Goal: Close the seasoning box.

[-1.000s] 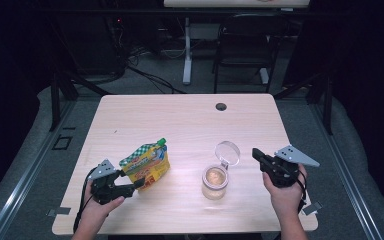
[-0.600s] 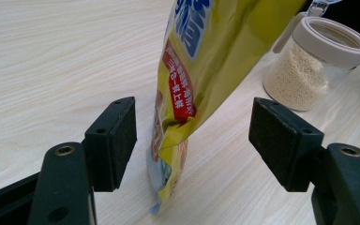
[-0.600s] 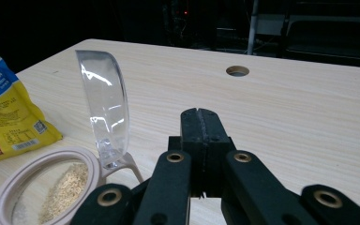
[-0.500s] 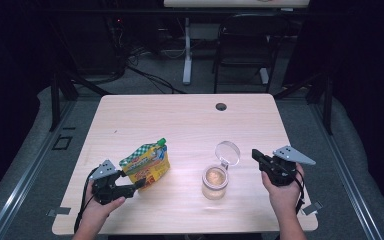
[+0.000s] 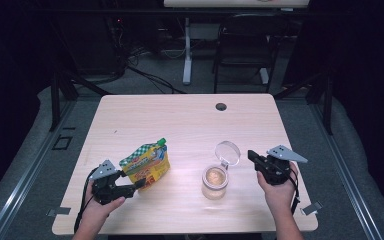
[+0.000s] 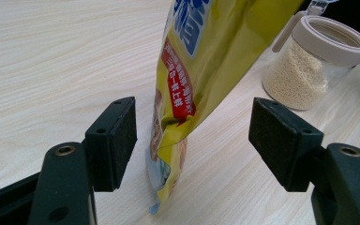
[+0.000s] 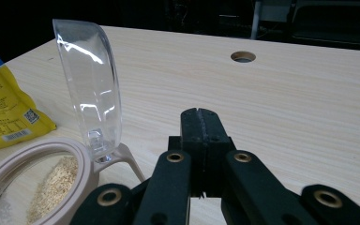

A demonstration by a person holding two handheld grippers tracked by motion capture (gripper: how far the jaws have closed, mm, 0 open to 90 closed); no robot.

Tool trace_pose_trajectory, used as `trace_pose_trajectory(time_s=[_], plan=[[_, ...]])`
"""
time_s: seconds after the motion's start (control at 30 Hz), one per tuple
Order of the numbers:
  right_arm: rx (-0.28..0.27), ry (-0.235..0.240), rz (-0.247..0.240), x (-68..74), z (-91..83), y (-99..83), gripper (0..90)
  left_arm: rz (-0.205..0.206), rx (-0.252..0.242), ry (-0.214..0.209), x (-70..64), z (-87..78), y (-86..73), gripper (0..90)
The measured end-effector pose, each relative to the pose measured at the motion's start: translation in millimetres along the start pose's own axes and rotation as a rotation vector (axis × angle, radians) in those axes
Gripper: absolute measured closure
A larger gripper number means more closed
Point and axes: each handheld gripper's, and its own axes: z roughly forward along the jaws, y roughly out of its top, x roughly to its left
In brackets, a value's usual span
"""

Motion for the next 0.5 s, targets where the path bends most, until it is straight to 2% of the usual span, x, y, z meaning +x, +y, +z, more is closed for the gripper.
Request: trace_pose_trajectory(time_s=[0.3, 0.5], plan=[[0.007, -0.001, -0.006, 2.4, 2.6, -0.1, 90.0, 0.004, 0.002, -0.002, -0.2, -0.2, -0.1, 33.2], [0.008, 0.017, -0.007, 5.9, 3.8, 0.7, 90.0, 0.006, 0.003, 0.002, 0.8, -1.9, 0.3, 33.2]])
